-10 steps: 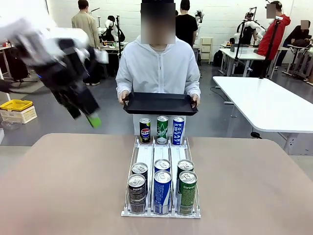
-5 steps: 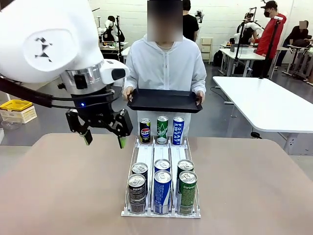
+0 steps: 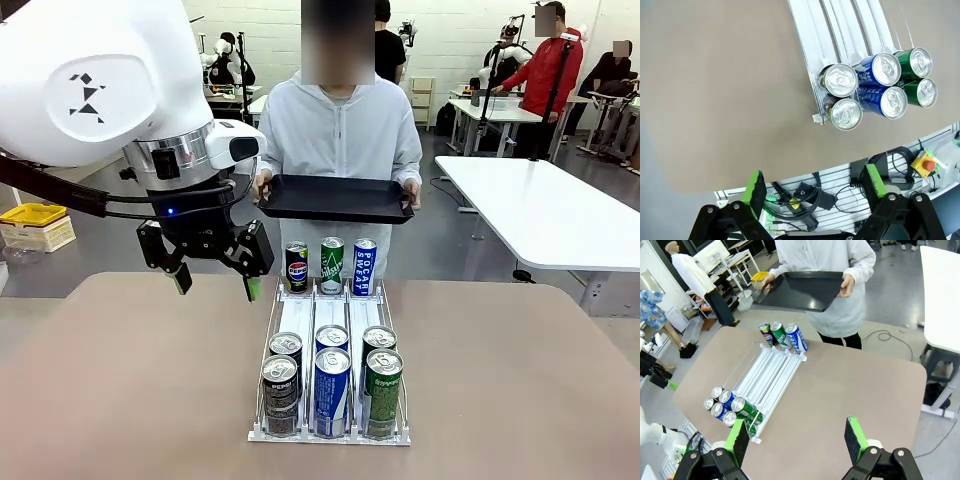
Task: Retrieve and hand over the desired beverage to the person.
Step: Pick up a can of the same type that the person held from the Automatic Can Dispenser.
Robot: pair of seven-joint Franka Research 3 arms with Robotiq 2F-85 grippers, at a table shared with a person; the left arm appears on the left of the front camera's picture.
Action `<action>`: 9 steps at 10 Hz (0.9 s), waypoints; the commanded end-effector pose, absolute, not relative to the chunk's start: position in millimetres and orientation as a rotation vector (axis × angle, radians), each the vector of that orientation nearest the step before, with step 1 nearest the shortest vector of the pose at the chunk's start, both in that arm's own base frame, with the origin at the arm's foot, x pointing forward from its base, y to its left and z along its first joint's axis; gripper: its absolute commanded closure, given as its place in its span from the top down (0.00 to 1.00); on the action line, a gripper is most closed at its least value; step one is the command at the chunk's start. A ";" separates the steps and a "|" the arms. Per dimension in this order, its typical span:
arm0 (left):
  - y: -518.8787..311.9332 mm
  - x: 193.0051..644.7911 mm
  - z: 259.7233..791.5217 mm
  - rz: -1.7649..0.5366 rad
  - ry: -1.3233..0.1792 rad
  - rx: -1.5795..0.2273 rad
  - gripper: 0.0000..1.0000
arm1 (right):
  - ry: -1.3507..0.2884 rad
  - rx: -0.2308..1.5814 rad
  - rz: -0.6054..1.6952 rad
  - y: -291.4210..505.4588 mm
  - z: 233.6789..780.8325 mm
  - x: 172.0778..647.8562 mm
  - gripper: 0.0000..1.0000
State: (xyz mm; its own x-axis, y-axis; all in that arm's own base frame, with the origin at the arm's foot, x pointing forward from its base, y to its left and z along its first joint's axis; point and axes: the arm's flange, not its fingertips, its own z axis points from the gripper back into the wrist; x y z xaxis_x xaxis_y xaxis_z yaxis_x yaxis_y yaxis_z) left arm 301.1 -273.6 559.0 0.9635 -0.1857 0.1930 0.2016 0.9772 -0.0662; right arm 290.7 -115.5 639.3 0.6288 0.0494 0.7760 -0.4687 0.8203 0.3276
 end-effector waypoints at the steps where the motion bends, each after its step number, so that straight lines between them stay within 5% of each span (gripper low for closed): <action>1: -268.7 300.7 559.7 -0.217 -0.192 -0.071 1.00 | -0.849 0.571 0.321 -114.8 638.8 292.3 1.00; 9: -337.8 300.6 499.7 -0.030 -0.126 0.006 1.00 | -0.849 0.571 0.321 -114.8 638.8 292.3 1.00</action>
